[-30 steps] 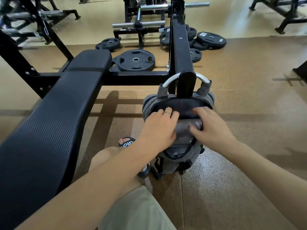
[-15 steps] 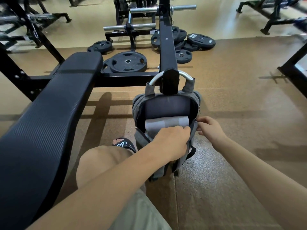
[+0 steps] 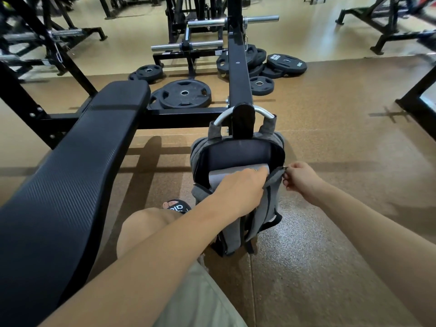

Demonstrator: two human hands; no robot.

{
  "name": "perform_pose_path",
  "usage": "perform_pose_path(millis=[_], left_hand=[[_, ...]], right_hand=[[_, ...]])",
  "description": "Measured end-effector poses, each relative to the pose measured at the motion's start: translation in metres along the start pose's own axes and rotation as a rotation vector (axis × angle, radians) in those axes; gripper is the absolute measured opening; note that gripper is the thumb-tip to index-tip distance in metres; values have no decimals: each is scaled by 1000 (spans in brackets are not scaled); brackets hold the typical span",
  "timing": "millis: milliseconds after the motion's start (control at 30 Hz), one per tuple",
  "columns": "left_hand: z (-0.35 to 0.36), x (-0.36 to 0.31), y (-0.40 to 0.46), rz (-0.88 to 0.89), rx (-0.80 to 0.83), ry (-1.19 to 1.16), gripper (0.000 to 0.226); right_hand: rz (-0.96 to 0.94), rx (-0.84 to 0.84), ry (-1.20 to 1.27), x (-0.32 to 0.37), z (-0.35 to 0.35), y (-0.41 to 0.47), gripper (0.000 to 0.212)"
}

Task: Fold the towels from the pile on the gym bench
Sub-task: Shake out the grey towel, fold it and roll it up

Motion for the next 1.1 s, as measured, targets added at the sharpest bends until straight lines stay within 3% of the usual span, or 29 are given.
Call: perform_pose_path(millis=[167, 267, 433, 667, 733, 867, 967, 1100], left_hand=[[-20, 5, 15, 5, -133, 60, 21], [-27, 7, 23, 16, -181, 129, 25], [-27, 1, 33, -36, -265, 47, 25], [-24, -4, 57, -138, -216, 219, 21], [-24, 1, 58, -142, -207, 228, 16], [-26, 4, 60, -120, -181, 275, 13], [-30, 5, 59, -123, -182, 314, 14], [-35, 2, 55, -122, -169, 355, 18]], right_hand=[[-150, 143, -160, 57, -20, -40, 22], [-221, 131, -300, 80, -16, -59, 18], [-232, 141, -194, 79, -3, -66, 26], [-408, 56, -391, 65, 1, -78, 11], [-434, 90, -359, 58, -1, -76, 22], [-572, -123, -394, 49, 4, -66, 29], [-743, -287, -543, 44, 17, -60, 19], [-900, -320, -645, 54, 18, -58, 16]])
Point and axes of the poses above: each hand's wrist, its own y-axis towards the middle knuckle, its own z-axis out of the palm, x = y × z, the point moved 4 cm from there along y, towards the middle knuckle, and after that the axes turned 14 degrees about z, right-handed, at the moved point
